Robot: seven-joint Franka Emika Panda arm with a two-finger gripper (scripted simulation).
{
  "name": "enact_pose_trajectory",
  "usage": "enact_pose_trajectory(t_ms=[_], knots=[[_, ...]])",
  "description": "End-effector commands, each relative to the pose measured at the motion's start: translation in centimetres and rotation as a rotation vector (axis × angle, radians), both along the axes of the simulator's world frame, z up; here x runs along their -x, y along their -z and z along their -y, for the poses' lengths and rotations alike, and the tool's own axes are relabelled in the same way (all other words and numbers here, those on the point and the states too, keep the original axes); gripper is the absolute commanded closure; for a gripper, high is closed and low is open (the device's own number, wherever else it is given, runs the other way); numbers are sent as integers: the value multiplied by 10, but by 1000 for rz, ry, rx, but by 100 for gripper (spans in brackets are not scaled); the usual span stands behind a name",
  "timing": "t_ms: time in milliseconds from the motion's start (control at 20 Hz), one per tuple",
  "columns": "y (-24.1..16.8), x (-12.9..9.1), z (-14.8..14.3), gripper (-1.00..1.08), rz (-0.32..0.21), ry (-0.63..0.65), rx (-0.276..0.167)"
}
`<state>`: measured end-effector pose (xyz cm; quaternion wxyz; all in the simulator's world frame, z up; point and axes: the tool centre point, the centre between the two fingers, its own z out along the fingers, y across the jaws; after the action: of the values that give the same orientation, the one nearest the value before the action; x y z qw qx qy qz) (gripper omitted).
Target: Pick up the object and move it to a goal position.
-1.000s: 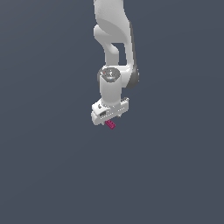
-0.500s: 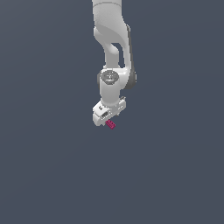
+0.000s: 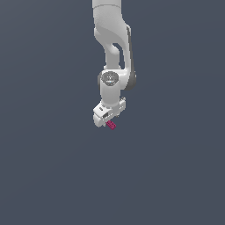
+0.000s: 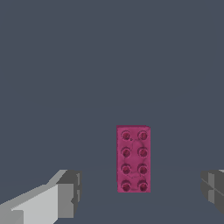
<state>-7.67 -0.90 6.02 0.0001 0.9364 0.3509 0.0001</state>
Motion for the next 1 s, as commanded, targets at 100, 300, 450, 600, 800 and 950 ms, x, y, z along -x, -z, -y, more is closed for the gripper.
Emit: enact_pose_trajectory(t_ms=[100,300,450,600,800,950], knots=[[12,1,0,-92,-1,-2,0],[31,2,0,-92,-1,-3,0],[42,1,0,-92,0,-5,0],[47,1,0,-92,0,-5,0],[48,1,0,108,0,-5,0],[48,1,0,108,0,-5,0]])
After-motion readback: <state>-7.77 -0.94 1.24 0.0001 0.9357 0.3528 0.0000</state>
